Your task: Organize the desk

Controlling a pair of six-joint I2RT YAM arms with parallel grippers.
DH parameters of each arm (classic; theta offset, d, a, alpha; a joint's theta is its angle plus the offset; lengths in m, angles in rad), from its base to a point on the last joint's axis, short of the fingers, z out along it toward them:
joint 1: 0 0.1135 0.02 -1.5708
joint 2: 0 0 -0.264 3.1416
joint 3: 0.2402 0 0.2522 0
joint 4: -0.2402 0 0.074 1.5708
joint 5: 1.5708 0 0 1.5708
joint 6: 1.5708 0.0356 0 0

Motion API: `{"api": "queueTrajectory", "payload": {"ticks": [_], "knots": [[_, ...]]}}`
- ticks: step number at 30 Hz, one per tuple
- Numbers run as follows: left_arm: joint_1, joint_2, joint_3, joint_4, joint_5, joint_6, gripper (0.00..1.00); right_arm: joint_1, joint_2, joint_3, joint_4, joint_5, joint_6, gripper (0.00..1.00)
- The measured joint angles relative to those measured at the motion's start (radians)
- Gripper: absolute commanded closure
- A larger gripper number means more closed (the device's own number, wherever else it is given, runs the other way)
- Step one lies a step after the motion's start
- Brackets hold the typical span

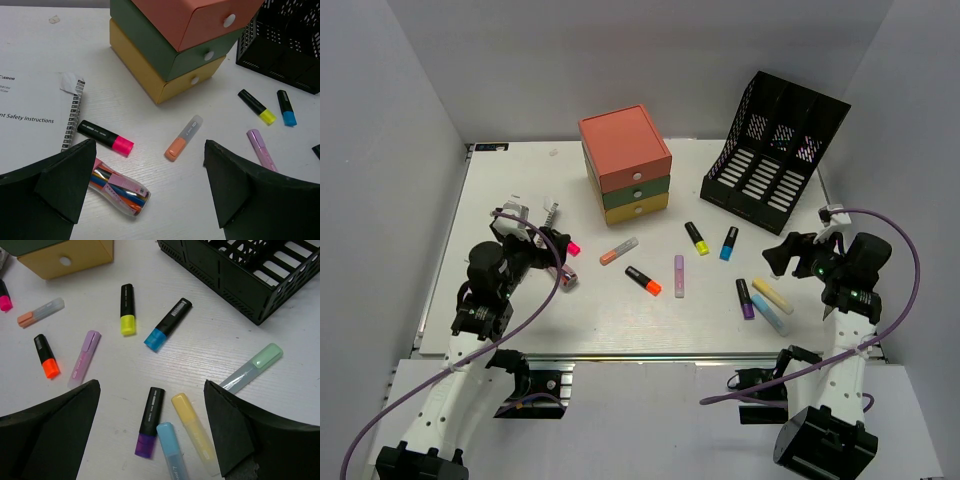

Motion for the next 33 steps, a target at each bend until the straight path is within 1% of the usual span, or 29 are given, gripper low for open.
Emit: {"api": "queueTrajectory", "payload": {"ticks": [4,9,16,18,19,20,21,22,23,24,25,26,27,28,30,32,33], "knots": [[0.0,0.0,0.0,0.0,0.006,-0.005,0.02,0.0,-0.011,0.0,-0.002,-0.016,-0.011,0.11],[0.0,0.013,0.0,0.001,0.015,-0.023,0.02,0.0,-0.067,-0.009,0.005,-0.037,-0.04,0.11],[0.0,0.058,0.0,0.0,0.026,-0.053,0.03,0.001,-0.099,-0.052,-0.021,-0.112,-0.189,0.11],[0.0,0.06,0.0,0.001,0.04,-0.06,0.14,0.001,-0.098,-0.052,-0.033,-0.132,-0.234,0.11],[0.0,0.062,0.0,0.005,0.048,-0.066,0.23,0.001,-0.1,-0.051,-0.038,-0.146,-0.253,0.14],[0.0,0.065,0.0,0.012,0.061,-0.071,0.41,0.001,-0.101,-0.051,-0.04,-0.163,-0.265,0.26],[0.0,0.071,0.001,0.018,0.074,-0.084,0.5,0.001,-0.101,-0.05,-0.04,-0.179,-0.275,0.42],[0.0,0.088,0.007,0.018,0.09,-0.09,0.57,0.002,-0.098,-0.046,-0.042,-0.191,-0.282,0.78],[0.0,0.109,0.021,0.014,0.108,-0.098,0.62,0.002,-0.09,-0.039,-0.043,-0.201,-0.282,0.87],[0.0,0.144,0.047,0.003,0.126,-0.108,0.63,0.002,-0.075,-0.025,-0.045,-0.209,-0.262,0.93],[-0.001,0.182,0.081,-0.014,0.14,-0.121,0.63,0.002,-0.057,-0.012,-0.042,-0.214,-0.256,0.84],[-0.007,0.224,0.118,-0.031,0.152,-0.133,0.57,0.002,-0.032,0.002,-0.039,-0.225,-0.245,0.7],[-0.012,0.256,0.153,-0.045,0.154,-0.144,0.54,0.002,-0.005,0.009,-0.031,-0.235,-0.226,0.54],[-0.018,0.28,0.185,-0.06,0.155,-0.156,0.5,0.002,0.018,0.01,-0.021,-0.244,-0.208,0.33],[-0.044,0.315,0.259,-0.111,0.14,-0.19,0.42,0.003,0.068,0.01,-0.015,-0.259,-0.182,0.26],[-0.078,0.345,0.333,-0.146,0.122,-0.217,0.41,0.005,0.101,0.01,-0.018,-0.261,-0.166,0.25],[-0.107,0.371,0.385,-0.183,0.097,-0.235,0.37,0.005,0.107,0.01,-0.019,-0.261,-0.157,0.25]]}}
